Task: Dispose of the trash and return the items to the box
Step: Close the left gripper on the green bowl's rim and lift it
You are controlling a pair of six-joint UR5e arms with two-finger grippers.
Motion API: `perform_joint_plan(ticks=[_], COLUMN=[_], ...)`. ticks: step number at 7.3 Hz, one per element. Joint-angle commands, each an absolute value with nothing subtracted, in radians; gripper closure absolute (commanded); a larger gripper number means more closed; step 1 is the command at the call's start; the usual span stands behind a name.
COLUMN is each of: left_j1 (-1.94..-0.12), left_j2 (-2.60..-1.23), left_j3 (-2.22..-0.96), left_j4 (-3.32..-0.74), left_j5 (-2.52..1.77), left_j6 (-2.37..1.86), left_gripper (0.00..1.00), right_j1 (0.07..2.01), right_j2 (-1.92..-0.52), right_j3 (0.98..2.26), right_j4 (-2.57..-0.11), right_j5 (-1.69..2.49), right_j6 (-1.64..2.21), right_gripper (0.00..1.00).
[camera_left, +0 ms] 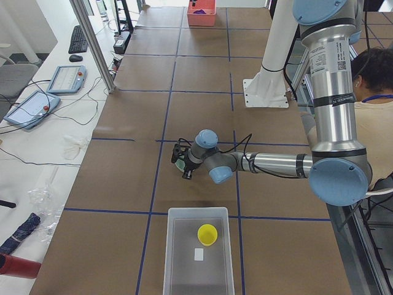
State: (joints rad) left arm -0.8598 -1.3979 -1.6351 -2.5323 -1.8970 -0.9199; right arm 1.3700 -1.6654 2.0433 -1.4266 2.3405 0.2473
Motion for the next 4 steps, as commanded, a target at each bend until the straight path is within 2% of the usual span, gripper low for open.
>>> perform_joint_plan(ticks=[1, 4], left_j1=[-0.842, -0.862], left_j2=[-1.404, -1.387], left_j3=[-1.643, -1.702], left_j4=[-2.537, -2.533], left_j5=[-1.896, -1.999], left_j6=[-0.931, -0.808], left_gripper=[1.00, 1.00], right_j1=[1.370, 1.370], right_j2=[-1.666, -1.666], right_j3=[2.043, 2.043], right_j4=[-1.427, -1.425], right_j5=[2.339, 2.339], right_j6=[0.245, 0.244], right_gripper=[0.00, 0.00])
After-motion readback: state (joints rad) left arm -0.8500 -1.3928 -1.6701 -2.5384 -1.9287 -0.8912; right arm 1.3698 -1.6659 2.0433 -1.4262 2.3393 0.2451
